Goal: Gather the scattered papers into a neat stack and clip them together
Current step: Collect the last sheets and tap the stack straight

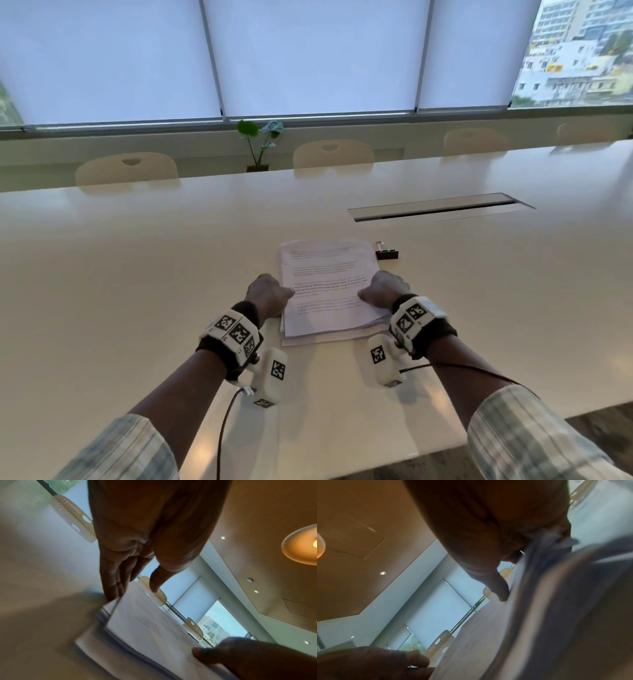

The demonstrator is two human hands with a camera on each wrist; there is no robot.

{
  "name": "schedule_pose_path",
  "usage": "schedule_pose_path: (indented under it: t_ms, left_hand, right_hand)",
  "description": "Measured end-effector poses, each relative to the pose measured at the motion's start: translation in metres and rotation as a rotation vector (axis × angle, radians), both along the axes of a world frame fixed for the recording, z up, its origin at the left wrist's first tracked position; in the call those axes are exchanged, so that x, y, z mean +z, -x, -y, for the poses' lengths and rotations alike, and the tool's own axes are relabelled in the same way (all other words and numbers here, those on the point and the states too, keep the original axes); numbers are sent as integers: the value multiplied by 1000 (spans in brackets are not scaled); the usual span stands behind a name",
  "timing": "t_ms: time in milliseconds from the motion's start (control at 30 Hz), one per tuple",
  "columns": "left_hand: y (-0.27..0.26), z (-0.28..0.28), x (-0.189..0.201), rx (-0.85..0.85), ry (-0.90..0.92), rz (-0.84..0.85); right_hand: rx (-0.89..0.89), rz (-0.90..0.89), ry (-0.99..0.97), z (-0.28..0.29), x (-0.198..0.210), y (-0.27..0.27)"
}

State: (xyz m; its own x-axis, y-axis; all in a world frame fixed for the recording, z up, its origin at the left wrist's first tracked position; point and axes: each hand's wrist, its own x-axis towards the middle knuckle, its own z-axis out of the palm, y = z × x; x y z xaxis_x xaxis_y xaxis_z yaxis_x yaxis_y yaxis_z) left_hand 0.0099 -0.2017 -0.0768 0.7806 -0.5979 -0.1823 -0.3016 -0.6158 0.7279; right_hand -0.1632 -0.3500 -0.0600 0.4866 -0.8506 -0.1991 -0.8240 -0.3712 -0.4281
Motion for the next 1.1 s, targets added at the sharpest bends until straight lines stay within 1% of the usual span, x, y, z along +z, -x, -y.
schedule_pose_path:
  t_ms: [67,100,267,400,467,533,567,633,667,733,767,800,867,933,1000,1033,1100]
  left_hand:
    - [8,-10,7,2,-95,113]
    - [6,-14,6,22,-128,133]
    - [-23,-46,-3,94,-94,47]
    - [-42,-75,-11,119,-81,19]
    - [-49,-90,-11,146,-51,-17]
    - [-55,-102,-10,172,21,-85]
    - [-58,-107,-9,180,81,-126]
    - [-59,-115,-3,170,232,-245]
    - [-57,-118,3,138,319,-320]
    - [-56,-123,16,86,523,-376]
    - [-56,-125,23,76,597,-335]
    - [-56,-125,30,73,638,-228]
    - [-55,-126,47,44,628,36]
    - [-56,-125,62,51,611,250]
    - [-59,-124,74,63,657,363]
    - [-60,-125,79,63,688,391]
    - [-64,-127,85,58,749,399]
  right_hand:
    - [20,0,-9,-14,-2,-11]
    - [36,8,-24,-21,-3,-16]
    - [58,160,-66,-47,-6,-39]
    - [12,357,-280,-59,-11,-51]
    - [0,523,-451,-64,-17,-52]
    - [12,708,-612,-70,-19,-49]
    - [35,773,-656,-72,-20,-48]
    - [111,877,-725,-75,-19,-47]
    - [160,925,-755,-77,-19,-47]
    - [237,999,-797,-80,-17,-50]
    - [254,1015,-784,-82,-16,-53]
    - [258,1022,-744,-84,-15,-58]
    - [257,1023,-636,-88,-6,-66]
    - [234,1049,-561,-89,9,-76]
    - [232,1133,-528,-87,27,-84]
    - [253,1172,-495,-86,36,-87]
    - [278,1183,-365,-87,52,-93]
